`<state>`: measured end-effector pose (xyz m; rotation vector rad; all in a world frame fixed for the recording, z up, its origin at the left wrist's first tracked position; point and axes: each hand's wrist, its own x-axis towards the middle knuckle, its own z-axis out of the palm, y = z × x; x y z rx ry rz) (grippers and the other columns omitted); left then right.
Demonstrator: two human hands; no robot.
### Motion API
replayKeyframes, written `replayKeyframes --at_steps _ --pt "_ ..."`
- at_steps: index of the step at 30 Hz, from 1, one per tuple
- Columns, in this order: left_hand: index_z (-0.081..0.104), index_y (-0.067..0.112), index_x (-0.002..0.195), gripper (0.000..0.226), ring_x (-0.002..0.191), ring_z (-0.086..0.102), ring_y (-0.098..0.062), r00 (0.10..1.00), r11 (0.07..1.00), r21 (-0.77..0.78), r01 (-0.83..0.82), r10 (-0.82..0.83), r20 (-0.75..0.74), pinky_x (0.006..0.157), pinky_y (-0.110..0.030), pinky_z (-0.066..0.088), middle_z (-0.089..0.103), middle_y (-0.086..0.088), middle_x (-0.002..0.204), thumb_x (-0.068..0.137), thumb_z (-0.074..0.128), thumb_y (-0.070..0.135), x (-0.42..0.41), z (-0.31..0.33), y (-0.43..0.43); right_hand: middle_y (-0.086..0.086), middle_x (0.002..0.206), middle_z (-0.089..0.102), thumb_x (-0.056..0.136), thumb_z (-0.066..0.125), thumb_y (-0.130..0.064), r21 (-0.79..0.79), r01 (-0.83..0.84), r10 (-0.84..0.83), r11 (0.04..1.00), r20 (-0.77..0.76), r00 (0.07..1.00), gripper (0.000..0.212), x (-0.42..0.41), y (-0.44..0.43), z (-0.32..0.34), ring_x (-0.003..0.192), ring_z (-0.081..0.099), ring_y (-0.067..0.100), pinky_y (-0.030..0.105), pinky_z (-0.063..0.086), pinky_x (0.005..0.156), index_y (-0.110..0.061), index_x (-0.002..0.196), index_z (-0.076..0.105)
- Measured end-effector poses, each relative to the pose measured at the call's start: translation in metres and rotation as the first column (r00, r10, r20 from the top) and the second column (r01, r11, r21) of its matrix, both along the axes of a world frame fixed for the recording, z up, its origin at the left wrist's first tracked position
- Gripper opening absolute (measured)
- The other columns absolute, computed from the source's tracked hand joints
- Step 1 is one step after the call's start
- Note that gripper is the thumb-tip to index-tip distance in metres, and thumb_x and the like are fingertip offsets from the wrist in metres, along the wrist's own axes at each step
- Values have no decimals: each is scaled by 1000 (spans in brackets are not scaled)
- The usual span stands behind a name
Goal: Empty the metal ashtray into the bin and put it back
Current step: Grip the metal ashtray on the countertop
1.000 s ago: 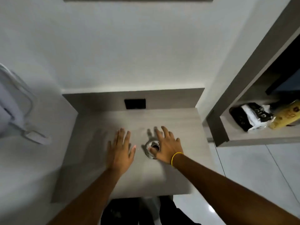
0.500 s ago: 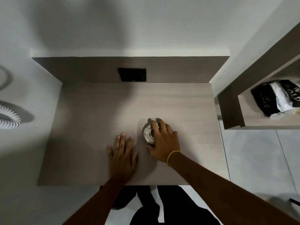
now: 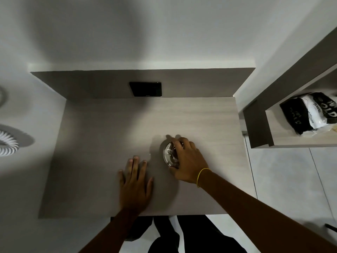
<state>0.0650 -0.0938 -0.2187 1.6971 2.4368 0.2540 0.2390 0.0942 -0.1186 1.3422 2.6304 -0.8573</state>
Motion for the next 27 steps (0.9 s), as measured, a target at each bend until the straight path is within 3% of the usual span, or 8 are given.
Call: replayKeyframes --at_steps 7,19,23,27 --pt "42 15 162 69 165 16 -33 1000 1000 1 -3 3 9 126 -68 16 24 -15 177 105 39 54 -1 0 1 10 148 39 54 84 -43 -8 -86 86 996 54 995 119 -11 -9 -11 133 39 34 47 55 101 -19 157 28" --pt "41 17 163 69 164 19 -33 1000 1000 23 -8 7 27 125 -70 21 27 -15 176 105 40 53 0 4 1 12 154 36 62 85 -33 -6 -171 170 985 133 976 115 -24 -6 -11 142 35 35 54 53 97 -18 158 23" --pt "40 17 164 68 165 18 -32 1000 1000 14 -6 6 29 126 -70 20 25 -14 177 105 40 53 -1 4 0 10 157 30 60 85 -30 -21 -120 121 993 66 990 115 -18 -4 -7 145 33 35 55 54 100 -20 157 25" --pt "41 16 163 68 165 17 -33 1000 1000 -14 -3 4 20 126 -69 18 24 -15 177 105 41 51 0 4 1 8 146 35 55 87 -32 -24 -21 21 999 -4 1000 111 6 6 -3 129 47 36 53 59 95 -21 150 31"
